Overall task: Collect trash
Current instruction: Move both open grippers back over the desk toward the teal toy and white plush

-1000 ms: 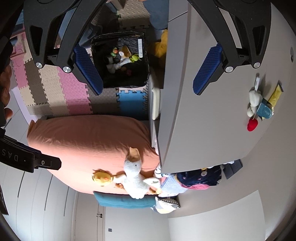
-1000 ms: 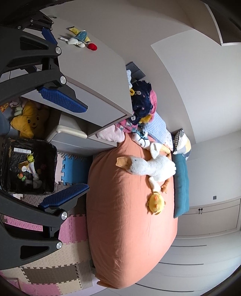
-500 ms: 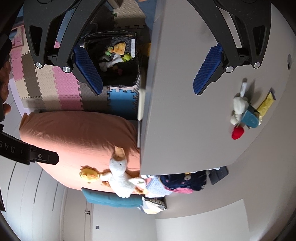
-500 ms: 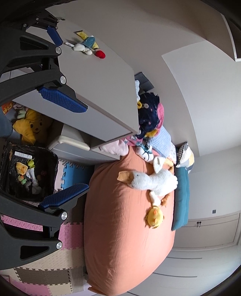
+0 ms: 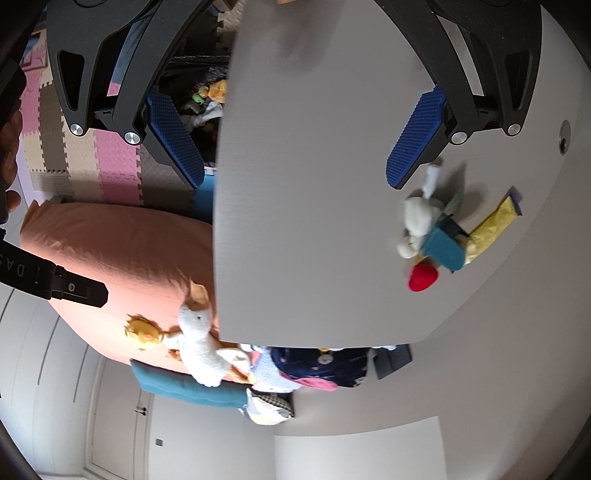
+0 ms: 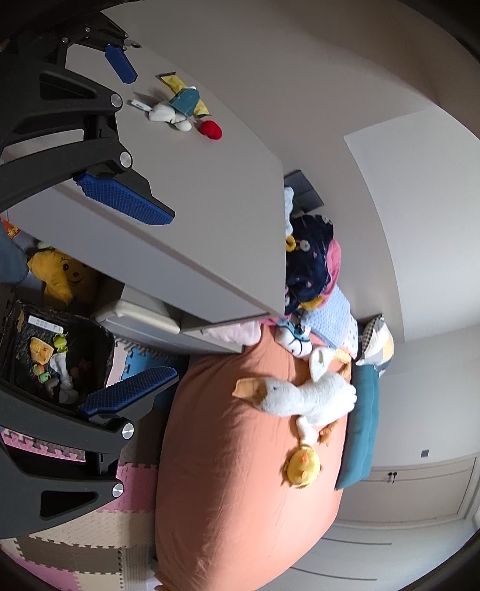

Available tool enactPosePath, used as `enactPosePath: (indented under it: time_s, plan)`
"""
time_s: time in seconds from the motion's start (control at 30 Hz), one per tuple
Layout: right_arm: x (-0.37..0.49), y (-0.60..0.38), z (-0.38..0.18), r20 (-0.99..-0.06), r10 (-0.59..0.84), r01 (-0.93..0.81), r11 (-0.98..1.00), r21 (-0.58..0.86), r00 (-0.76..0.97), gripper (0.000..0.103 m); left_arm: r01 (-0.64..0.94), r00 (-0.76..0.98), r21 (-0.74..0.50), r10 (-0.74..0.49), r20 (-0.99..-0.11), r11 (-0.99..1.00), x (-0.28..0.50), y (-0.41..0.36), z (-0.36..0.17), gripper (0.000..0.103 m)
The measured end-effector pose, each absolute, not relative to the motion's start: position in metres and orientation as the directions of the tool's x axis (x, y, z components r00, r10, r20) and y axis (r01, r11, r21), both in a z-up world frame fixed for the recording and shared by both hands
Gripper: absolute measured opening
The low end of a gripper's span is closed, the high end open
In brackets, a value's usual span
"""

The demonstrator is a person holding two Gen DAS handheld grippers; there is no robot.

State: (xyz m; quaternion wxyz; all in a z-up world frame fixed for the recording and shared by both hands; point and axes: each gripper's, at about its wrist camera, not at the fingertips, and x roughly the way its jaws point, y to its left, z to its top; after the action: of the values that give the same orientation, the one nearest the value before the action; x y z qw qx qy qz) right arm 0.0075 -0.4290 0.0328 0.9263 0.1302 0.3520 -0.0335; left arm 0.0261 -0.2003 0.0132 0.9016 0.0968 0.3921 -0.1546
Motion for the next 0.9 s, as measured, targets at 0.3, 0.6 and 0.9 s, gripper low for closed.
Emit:
enactPosePath:
  time_s: [0.3,0.6,0.9]
  plan:
    - [0.030,-0.395,0.033,-0.661,0.081,0.091,0.971,0.222,0.746,0.080,0.300,0.663,0.056,-0.166,-0.730,0.952,0.041,-0.165,0.015,0.096]
    - [0.054,-0.361,0.032,-0.658,0.133,0.031,0.972,0.231,0.741,0.080,0.218,0.672,0.017,-0.138,-0.727,0.976,0.061,-0.124,0.015,0.096]
    - [0.080,-0.329,0.021,-0.677,0.166,-0.016,0.975,0.222,0.717,0.080,0.163,0.671,-0.023,-0.128,-0.730,0.986,0.086,-0.090,0.007,0.096]
